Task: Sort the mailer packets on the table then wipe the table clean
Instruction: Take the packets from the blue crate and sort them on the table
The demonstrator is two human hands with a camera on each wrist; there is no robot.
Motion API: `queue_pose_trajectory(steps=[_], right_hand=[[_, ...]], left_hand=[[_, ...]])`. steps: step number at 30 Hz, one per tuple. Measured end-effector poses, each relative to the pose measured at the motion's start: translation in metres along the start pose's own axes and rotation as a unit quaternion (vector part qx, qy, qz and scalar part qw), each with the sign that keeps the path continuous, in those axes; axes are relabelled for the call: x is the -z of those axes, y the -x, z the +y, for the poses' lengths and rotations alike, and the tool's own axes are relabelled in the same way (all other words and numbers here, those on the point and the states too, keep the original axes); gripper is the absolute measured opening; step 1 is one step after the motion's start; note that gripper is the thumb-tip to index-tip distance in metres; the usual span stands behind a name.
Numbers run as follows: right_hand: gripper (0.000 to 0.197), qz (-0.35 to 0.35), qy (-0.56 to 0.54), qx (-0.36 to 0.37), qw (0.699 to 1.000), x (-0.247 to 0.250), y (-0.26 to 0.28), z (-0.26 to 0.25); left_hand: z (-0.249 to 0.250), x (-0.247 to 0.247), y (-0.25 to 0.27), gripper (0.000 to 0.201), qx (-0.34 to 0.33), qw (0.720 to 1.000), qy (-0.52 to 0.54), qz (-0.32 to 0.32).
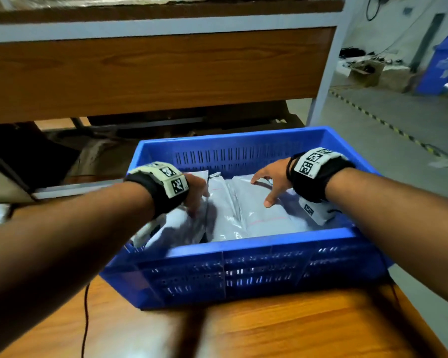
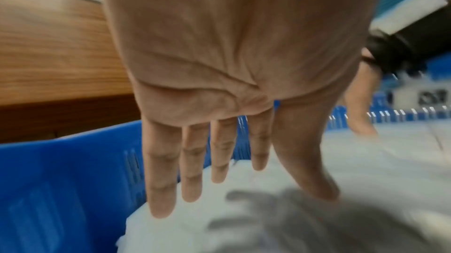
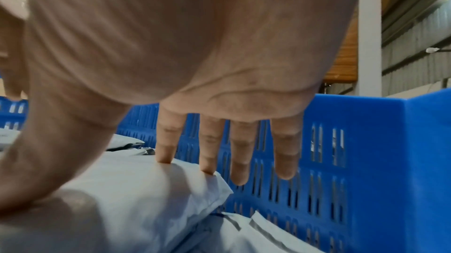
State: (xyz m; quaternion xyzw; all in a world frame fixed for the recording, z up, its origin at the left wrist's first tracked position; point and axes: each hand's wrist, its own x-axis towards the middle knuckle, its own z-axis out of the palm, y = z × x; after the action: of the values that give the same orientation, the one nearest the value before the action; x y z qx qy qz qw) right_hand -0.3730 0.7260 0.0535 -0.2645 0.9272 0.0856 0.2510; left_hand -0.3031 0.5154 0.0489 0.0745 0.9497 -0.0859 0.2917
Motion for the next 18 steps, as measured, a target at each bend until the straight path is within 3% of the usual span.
queue_pose_trajectory(steps=[3, 6, 8, 11, 14, 16, 18], right_hand=[[0.085, 0.003, 0.003, 0.016, 1.0, 0.011, -0.006, -0.013], [0.092, -0.003, 0.011, 0.031, 0.999, 0.009, -0.011, -0.022], [0.088, -0.008, 0.022, 0.028, 0.999, 0.002, -0.013, -0.022], [0.085, -0.008, 0.006, 0.013, 1.0, -0.007, -0.013, -0.012], [0.086, -0.011, -0.003, 0.007, 1.0, -0.009, -0.012, -0.001], [0.085, -0.026, 0.001, 0.011, 1.0, -0.006, -0.011, 0.001], [0.084, -0.019, 0.007, 0.024, 1.0, 0.002, -0.01, -0.004]], left_hand=[[0.003, -0.019, -0.017, 0.028, 0.011, 0.997, 0.032, -0.064], [-0.012, -0.026, -0.039, 0.042, 0.044, 0.997, 0.012, -0.069], [-0.03, -0.034, -0.066, 0.047, 0.025, 0.995, 0.008, -0.097], [-0.013, -0.014, -0.026, 0.038, 0.047, 0.998, 0.001, -0.043], [0.008, -0.007, -0.012, 0.066, 0.039, 0.999, -0.024, 0.022], [0.021, -0.011, -0.006, 0.087, 0.028, 0.999, -0.006, -0.017], [0.024, -0.018, -0.007, 0.095, 0.023, 0.999, 0.004, -0.034]])
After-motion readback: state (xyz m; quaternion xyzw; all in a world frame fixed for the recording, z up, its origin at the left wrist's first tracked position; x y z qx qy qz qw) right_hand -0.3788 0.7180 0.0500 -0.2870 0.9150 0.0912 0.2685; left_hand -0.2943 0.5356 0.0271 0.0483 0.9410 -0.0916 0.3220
